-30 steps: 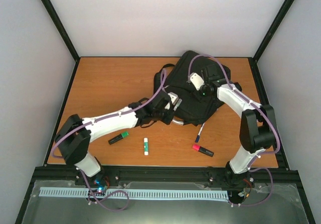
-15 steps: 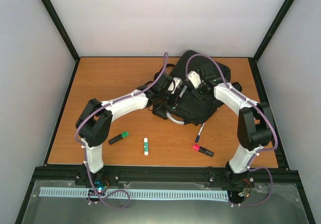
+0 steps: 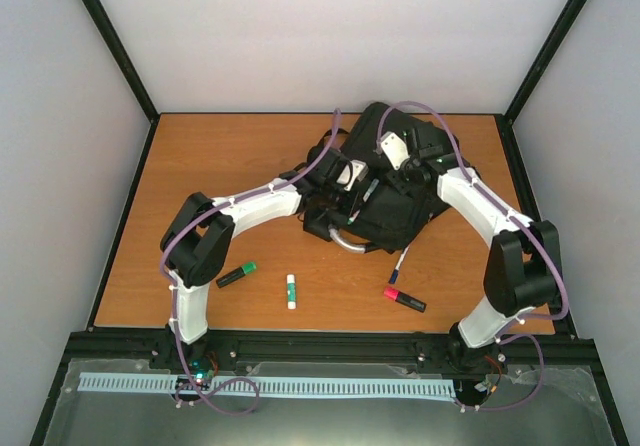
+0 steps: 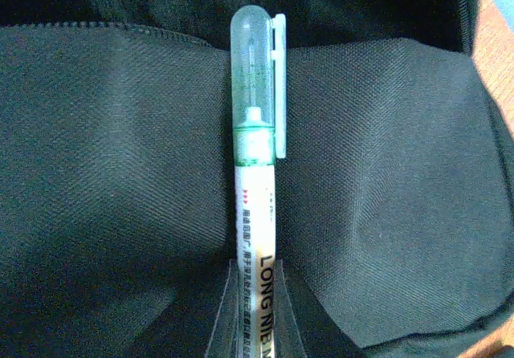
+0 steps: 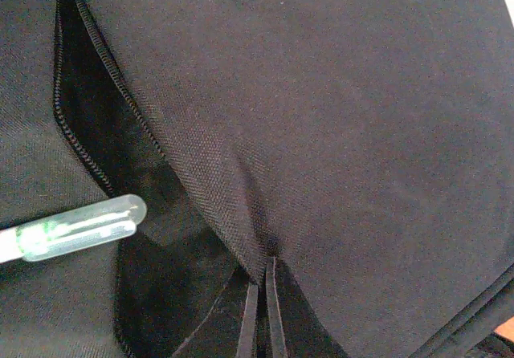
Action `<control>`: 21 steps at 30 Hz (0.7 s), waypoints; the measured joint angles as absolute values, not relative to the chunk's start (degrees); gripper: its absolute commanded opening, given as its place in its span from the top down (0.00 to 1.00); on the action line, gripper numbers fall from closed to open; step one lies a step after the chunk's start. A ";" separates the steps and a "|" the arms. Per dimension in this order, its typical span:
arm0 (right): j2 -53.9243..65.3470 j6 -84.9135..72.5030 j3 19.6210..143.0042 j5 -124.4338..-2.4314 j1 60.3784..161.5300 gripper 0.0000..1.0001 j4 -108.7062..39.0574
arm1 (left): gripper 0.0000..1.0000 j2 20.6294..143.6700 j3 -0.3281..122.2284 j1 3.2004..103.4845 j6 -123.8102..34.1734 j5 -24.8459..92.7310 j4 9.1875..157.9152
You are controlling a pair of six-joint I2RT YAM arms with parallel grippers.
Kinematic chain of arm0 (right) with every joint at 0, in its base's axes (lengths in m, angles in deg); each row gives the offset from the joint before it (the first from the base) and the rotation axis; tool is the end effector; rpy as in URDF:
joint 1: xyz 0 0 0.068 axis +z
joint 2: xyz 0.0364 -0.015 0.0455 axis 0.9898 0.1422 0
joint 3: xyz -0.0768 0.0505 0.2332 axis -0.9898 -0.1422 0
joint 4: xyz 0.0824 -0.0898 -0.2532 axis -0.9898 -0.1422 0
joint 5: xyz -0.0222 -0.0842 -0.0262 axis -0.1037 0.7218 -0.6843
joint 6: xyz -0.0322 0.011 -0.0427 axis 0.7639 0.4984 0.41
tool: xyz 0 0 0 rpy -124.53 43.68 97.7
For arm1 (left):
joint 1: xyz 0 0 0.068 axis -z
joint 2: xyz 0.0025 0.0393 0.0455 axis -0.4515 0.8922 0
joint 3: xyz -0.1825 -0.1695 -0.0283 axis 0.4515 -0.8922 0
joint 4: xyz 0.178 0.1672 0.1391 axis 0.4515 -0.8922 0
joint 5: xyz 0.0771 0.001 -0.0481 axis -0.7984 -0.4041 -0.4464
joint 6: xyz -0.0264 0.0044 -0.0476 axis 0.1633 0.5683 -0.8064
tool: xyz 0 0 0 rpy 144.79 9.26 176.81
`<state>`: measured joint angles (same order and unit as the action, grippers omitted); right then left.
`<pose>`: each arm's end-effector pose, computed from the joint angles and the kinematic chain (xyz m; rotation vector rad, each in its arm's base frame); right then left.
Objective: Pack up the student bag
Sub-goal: Place the stationery in the student bag.
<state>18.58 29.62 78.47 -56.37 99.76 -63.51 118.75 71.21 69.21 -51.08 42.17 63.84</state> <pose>0.3582 0.1162 0.2287 -0.9809 2.2477 -0.0729 0.3219 -0.3077 0.1780 0.6735 2.4267 -0.8096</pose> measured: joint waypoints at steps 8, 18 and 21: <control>14.12 29.30 73.05 -59.52 99.76 0.97 -62.33 | 0.99 121.96 75.30 69.28 -51.06 42.85 60.52; 14.15 29.21 71.76 -61.11 99.76 0.97 -60.75 | 0.81 127.27 88.50 69.26 -51.02 38.98 54.01; 14.15 29.08 71.52 -61.42 99.76 0.97 -60.42 | 0.67 128.26 90.69 69.26 -50.63 37.58 51.91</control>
<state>14.15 29.08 71.52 -61.42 99.76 -60.42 128.26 90.69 69.26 -50.63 37.58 51.91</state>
